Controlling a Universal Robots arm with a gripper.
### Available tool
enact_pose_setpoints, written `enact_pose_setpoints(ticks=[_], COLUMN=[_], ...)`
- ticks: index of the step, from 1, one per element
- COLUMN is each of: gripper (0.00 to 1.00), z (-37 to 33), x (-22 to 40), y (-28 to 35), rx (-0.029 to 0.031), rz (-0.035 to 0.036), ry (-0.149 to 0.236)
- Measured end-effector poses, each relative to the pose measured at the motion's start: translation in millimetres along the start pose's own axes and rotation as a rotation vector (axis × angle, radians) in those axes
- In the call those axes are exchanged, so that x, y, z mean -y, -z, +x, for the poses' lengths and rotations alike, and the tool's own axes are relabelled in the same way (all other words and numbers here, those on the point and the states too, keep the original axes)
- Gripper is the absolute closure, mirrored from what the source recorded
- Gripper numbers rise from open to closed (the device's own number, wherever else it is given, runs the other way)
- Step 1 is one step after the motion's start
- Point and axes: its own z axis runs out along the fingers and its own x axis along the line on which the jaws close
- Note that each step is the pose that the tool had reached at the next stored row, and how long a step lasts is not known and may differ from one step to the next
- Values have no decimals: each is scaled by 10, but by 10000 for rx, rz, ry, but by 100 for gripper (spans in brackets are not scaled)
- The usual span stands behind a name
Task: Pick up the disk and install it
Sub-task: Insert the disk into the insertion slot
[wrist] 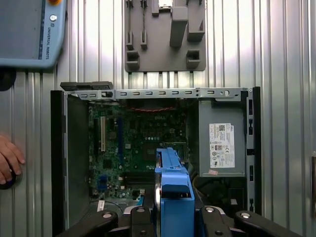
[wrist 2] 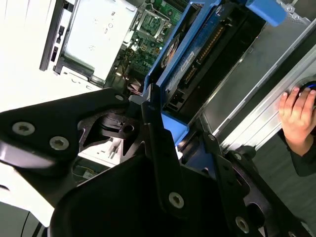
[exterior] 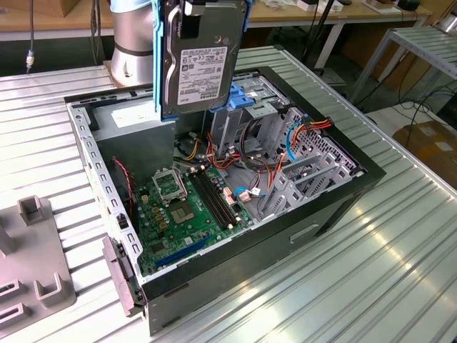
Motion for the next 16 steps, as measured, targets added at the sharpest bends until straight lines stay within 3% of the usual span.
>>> enact_pose_setpoints(ticks=[3,9,16], gripper=[63,63,63], z=[-1,-3,-3], x=[64,263,404], y=[0,-3,-5], rx=[-1,-3,-14], rz=[0,0,0], ry=[-1,0,-1])
